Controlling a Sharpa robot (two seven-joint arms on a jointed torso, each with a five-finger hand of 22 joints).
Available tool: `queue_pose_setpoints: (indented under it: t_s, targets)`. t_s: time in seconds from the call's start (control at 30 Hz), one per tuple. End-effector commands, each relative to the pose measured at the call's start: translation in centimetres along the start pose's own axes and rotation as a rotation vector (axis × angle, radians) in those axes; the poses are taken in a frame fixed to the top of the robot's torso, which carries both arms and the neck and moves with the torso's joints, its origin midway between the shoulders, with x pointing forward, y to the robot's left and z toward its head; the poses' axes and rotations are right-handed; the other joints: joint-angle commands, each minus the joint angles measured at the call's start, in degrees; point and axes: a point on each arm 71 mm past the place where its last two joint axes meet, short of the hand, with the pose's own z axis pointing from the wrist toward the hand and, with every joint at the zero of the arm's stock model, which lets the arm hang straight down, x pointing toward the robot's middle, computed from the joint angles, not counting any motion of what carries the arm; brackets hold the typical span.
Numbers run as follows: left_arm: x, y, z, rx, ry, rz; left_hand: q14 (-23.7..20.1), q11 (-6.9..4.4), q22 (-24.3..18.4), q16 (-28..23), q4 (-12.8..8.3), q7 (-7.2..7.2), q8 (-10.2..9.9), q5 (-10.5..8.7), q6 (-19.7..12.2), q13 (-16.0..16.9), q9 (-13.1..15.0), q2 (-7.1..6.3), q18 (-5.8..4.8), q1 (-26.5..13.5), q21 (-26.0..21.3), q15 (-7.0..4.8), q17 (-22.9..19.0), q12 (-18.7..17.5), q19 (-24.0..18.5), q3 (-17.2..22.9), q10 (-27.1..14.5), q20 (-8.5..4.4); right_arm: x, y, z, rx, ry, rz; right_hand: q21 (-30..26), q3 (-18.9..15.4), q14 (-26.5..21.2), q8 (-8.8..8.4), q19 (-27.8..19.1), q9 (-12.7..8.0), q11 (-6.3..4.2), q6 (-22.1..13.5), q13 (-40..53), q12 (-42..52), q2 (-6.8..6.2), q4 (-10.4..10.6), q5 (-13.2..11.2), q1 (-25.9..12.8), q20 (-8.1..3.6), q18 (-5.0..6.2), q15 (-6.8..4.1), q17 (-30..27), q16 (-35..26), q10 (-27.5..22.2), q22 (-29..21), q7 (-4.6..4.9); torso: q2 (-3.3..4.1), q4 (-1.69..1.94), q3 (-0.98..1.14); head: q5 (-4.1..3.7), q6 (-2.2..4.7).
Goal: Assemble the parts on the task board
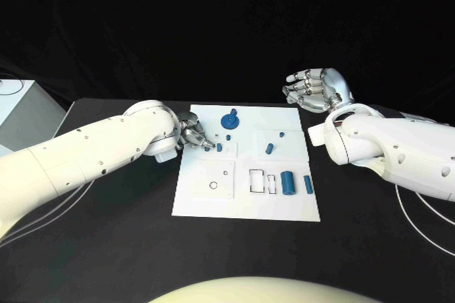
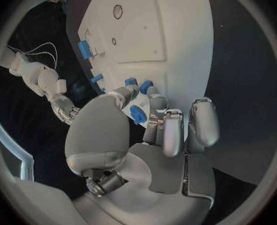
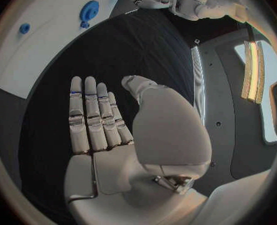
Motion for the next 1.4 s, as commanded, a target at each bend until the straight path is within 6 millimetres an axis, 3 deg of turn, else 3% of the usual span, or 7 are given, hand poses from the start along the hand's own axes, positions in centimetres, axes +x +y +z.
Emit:
queue_pose_setpoints:
  t_s: [0.03, 0.43, 0.47, 0.53, 0.9, 1.03, 1.4]
  targets:
    - [0.5, 0.1, 0.1, 0.003, -0.002, -0.016, 3.86, 0.14, -0.48, -0.32, 0.34, 0.05, 0.00, -0.23, -0.59, -0.41, -0.08, -0.31, 0.14, 0.42, -0.42, 0.57, 8.99, -0.36, -0.61, -0.70, -0.75, 0.15, 0.1, 0.1, -0.1, -0.012, 0.014, 0.002, 0.03, 0.22, 0.04, 0.11, -0.36, -0.08, 0.17, -0.17, -0.08, 0.19, -0.03, 0.02, 0.24, -0.53, 0.03, 0.67, 0.25, -0.09, -0.26, -0.32, -0.10, 1.21, 0.00, -0.02, -0.04, -0.08, 0.08]
    - [0.5, 0.5, -0.1, 0.001, -0.013, -0.029, 3.79, 0.30, -0.60, -0.36, 1.88, 0.20, 0.18, -0.40, -0.87, -0.27, 0.07, -0.18, 0.17, 1.21, -0.58, 0.72, 8.93, -0.07, -0.72, -2.14, -1.02, 0.33, 0.2, 0.0, -0.1, -0.007, 0.017, 0.002, -0.02, 0.23, -0.05, 0.09, -0.49, -0.10, 0.20, -0.22, -0.13, 0.19, 0.00, 0.03, 0.40, -0.58, 0.07, 0.66, 0.30, -0.11, -0.36, -0.38, -0.22, 1.23, 0.02, 0.12, -0.02, -0.09, 0.07]
    - [0.5, 0.5, -0.1, 0.001, -0.012, -0.029, 3.78, 0.33, -0.55, -0.36, 2.52, 0.22, 0.25, -1.02, -0.91, -0.25, 0.11, -0.21, 0.16, 1.36, -0.57, 0.76, 8.92, 0.03, -0.69, -2.74, -1.08, 0.37, 0.2, -0.1, -0.1, -0.006, 0.018, 0.002, -0.02, 0.23, -0.05, 0.09, -0.49, -0.10, 0.20, -0.22, -0.13, 0.19, 0.00, 0.03, 0.40, -0.58, 0.07, 0.66, 0.30, -0.11, -0.36, -0.38, -0.22, 1.23, 0.03, 0.12, -0.02, -0.07, 0.13]
    - [0.6, 0.5, -0.2, 0.002, -0.011, -0.029, 3.77, 0.41, -0.55, -0.34, 4.20, 0.30, 0.45, -4.50, -1.07, -0.17, 0.18, 0.08, 0.18, 2.40, -0.65, 0.84, 8.94, 0.36, -0.69, -4.81, -1.21, 0.48, 0.2, -0.1, -0.1, -0.005, 0.019, 0.003, -0.03, 0.23, -0.08, 0.09, -0.53, -0.11, 0.21, -0.23, -0.14, 0.18, 0.00, 0.03, 0.44, -0.60, 0.08, 0.65, 0.31, -0.12, -0.39, -0.40, -0.25, 1.24, 0.05, 0.09, 0.02, -0.11, 0.10]
    - [0.3, 0.8, -0.5, 0.006, -0.017, -0.036, 3.63, 0.56, -1.16, -0.50, 4.28, 0.46, 0.39, -4.89, -1.46, -0.90, 0.17, 0.13, 0.31, 2.53, -1.04, 0.95, 8.63, 0.04, -1.11, -5.86, -1.88, 0.53, 0.1, -0.1, -0.1, -0.002, 0.018, 0.002, -0.05, 0.24, -0.14, 0.08, -0.62, -0.12, 0.23, -0.26, -0.18, 0.19, 0.02, 0.03, 0.53, -0.64, 0.11, 0.65, 0.34, -0.13, -0.47, -0.44, -0.34, 1.26, 0.05, 0.08, 0.06, -0.11, 0.14]
    - [0.3, 0.9, -0.6, 0.009, -0.016, -0.046, 3.43, 0.86, -1.57, -0.64, 4.42, 0.73, 0.56, -6.21, -2.10, -1.59, 0.26, 0.99, 0.42, 2.05, -1.38, 1.25, 8.32, 0.01, -1.44, -9.21, -2.90, 0.77, 0.1, -0.1, -0.1, -0.003, 0.018, 0.002, -0.05, 0.24, -0.15, 0.08, -0.63, -0.12, 0.23, -0.26, -0.19, 0.19, 0.02, 0.03, 0.54, -0.64, 0.12, 0.65, 0.34, -0.14, -0.48, -0.44, -0.35, 1.26, 0.07, 0.03, 0.07, -0.16, 0.10]
    - [-0.5, 0.8, -1.0, 0.029, -0.041, -0.088, 3.31, 0.87, -2.01, -0.75, 4.33, 0.75, 0.73, -6.42, -2.41, -2.42, 0.27, 2.28, 0.53, 2.88, -1.70, 1.29, 8.06, -0.14, -1.75, -10.62, -3.61, 0.85, 0.1, -0.2, -0.2, -0.002, 0.018, 0.002, -0.06, 0.24, -0.19, 0.10, -0.68, -0.12, 0.24, -0.25, -0.20, 0.21, 0.03, 0.02, 0.58, -0.66, 0.14, 0.65, 0.36, -0.14, -0.53, -0.43, -0.40, 1.26, 0.05, 0.05, 0.06, -0.20, 0.16]
